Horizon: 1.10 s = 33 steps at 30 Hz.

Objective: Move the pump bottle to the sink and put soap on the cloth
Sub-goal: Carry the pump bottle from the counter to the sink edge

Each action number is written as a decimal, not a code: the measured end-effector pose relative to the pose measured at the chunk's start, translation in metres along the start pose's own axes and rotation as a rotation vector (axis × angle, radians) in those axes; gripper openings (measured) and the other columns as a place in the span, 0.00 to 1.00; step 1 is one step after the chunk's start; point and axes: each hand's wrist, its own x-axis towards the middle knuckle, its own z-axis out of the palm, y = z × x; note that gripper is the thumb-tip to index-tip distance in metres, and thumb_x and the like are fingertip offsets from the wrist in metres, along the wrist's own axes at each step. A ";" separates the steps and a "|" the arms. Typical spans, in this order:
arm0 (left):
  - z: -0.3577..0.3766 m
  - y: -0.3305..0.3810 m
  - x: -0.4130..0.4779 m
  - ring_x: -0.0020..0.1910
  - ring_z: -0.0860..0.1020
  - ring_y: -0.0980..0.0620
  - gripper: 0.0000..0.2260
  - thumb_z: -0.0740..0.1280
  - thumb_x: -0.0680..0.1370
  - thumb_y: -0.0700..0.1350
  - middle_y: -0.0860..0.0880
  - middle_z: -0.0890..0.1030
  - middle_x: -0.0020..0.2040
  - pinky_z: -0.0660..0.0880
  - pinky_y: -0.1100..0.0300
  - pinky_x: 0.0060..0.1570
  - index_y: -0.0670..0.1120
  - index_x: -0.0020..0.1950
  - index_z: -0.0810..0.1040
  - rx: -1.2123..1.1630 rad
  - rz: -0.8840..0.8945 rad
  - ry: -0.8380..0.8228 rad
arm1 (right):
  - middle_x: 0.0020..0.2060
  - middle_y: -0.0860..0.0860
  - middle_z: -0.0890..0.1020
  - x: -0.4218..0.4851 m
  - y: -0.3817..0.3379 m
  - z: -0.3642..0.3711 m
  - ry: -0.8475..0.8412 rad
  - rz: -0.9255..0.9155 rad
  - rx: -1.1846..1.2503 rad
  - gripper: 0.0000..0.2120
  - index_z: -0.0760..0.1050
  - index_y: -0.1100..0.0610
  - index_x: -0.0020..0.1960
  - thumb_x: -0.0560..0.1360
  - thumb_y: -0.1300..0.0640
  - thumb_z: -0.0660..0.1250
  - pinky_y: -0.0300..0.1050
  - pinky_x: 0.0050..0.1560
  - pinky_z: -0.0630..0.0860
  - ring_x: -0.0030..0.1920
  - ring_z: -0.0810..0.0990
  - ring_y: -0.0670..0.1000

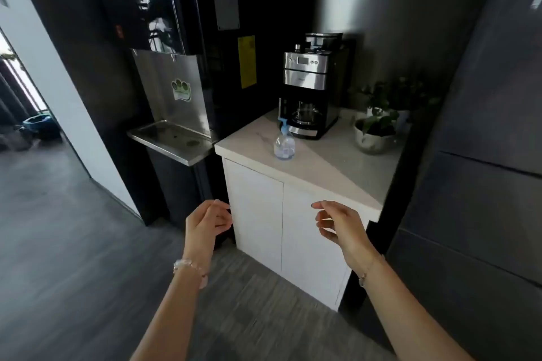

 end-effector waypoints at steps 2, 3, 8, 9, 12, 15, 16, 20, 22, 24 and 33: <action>0.019 0.000 0.039 0.36 0.75 0.48 0.12 0.58 0.77 0.36 0.43 0.76 0.34 0.75 0.57 0.41 0.42 0.37 0.77 -0.013 0.002 0.030 | 0.33 0.49 0.78 0.045 -0.016 0.000 -0.010 -0.008 -0.029 0.12 0.81 0.56 0.45 0.77 0.56 0.59 0.39 0.41 0.73 0.35 0.76 0.47; 0.027 0.000 0.056 0.35 0.76 0.49 0.11 0.58 0.77 0.36 0.44 0.77 0.34 0.75 0.57 0.41 0.42 0.38 0.77 -0.014 -0.003 0.037 | 0.33 0.50 0.78 0.064 -0.023 0.001 -0.008 -0.011 -0.039 0.12 0.81 0.57 0.45 0.77 0.57 0.59 0.39 0.42 0.74 0.35 0.76 0.47; 0.062 -0.007 0.134 0.34 0.76 0.50 0.11 0.58 0.76 0.37 0.46 0.77 0.31 0.75 0.58 0.41 0.42 0.37 0.77 -0.038 -0.032 0.043 | 0.33 0.50 0.78 0.147 -0.046 0.007 -0.014 -0.021 -0.041 0.11 0.81 0.55 0.45 0.76 0.58 0.59 0.39 0.41 0.74 0.36 0.76 0.47; 0.069 -0.010 0.149 0.35 0.76 0.50 0.11 0.58 0.76 0.37 0.46 0.77 0.32 0.74 0.58 0.41 0.42 0.38 0.77 -0.038 -0.035 0.040 | 0.34 0.50 0.78 0.162 -0.048 0.008 -0.010 -0.025 -0.043 0.12 0.81 0.54 0.44 0.76 0.58 0.59 0.39 0.41 0.74 0.36 0.77 0.47; 0.088 -0.026 0.201 0.37 0.76 0.50 0.12 0.57 0.77 0.37 0.45 0.78 0.35 0.74 0.59 0.42 0.42 0.41 0.79 -0.043 -0.074 0.024 | 0.35 0.50 0.80 0.215 -0.051 0.015 0.001 -0.025 -0.044 0.12 0.82 0.53 0.43 0.77 0.57 0.60 0.40 0.42 0.75 0.38 0.78 0.48; 0.108 -0.047 0.258 0.41 0.78 0.49 0.12 0.56 0.77 0.38 0.45 0.79 0.39 0.74 0.58 0.44 0.43 0.43 0.79 -0.092 -0.125 -0.001 | 0.38 0.52 0.81 0.272 -0.051 0.024 0.011 -0.023 -0.035 0.11 0.81 0.53 0.43 0.77 0.57 0.60 0.41 0.44 0.76 0.40 0.78 0.50; 0.115 -0.054 0.279 0.42 0.78 0.49 0.12 0.56 0.77 0.39 0.45 0.80 0.41 0.74 0.58 0.46 0.43 0.44 0.79 -0.114 -0.148 -0.017 | 0.39 0.52 0.82 0.293 -0.051 0.028 0.018 -0.025 -0.031 0.11 0.81 0.52 0.43 0.76 0.56 0.60 0.42 0.45 0.76 0.42 0.79 0.50; 0.136 -0.092 0.361 0.52 0.79 0.47 0.15 0.53 0.80 0.47 0.47 0.81 0.49 0.75 0.54 0.54 0.47 0.48 0.79 -0.177 -0.226 -0.108 | 0.48 0.52 0.82 0.373 -0.044 0.047 0.051 -0.051 -0.054 0.08 0.79 0.50 0.48 0.76 0.57 0.62 0.48 0.56 0.74 0.49 0.79 0.51; 0.146 -0.114 0.396 0.60 0.76 0.45 0.17 0.51 0.80 0.51 0.47 0.80 0.56 0.70 0.51 0.62 0.49 0.51 0.78 -0.176 -0.297 -0.177 | 0.55 0.54 0.80 0.406 -0.038 0.057 0.053 -0.058 -0.079 0.11 0.76 0.53 0.57 0.75 0.60 0.64 0.44 0.54 0.73 0.55 0.77 0.52; 0.155 -0.136 0.426 0.66 0.71 0.45 0.21 0.50 0.78 0.58 0.46 0.75 0.64 0.67 0.51 0.64 0.48 0.60 0.74 -0.180 -0.375 -0.256 | 0.58 0.53 0.77 0.437 -0.032 0.067 0.020 -0.060 -0.151 0.18 0.72 0.56 0.64 0.74 0.61 0.66 0.39 0.52 0.71 0.59 0.75 0.50; 0.186 -0.181 0.480 0.74 0.61 0.45 0.31 0.42 0.78 0.62 0.45 0.65 0.74 0.55 0.50 0.72 0.44 0.70 0.66 -0.290 -0.676 -0.345 | 0.60 0.45 0.78 0.504 -0.015 0.080 -0.104 -0.006 -0.231 0.25 0.73 0.51 0.63 0.68 0.58 0.74 0.34 0.57 0.69 0.62 0.73 0.42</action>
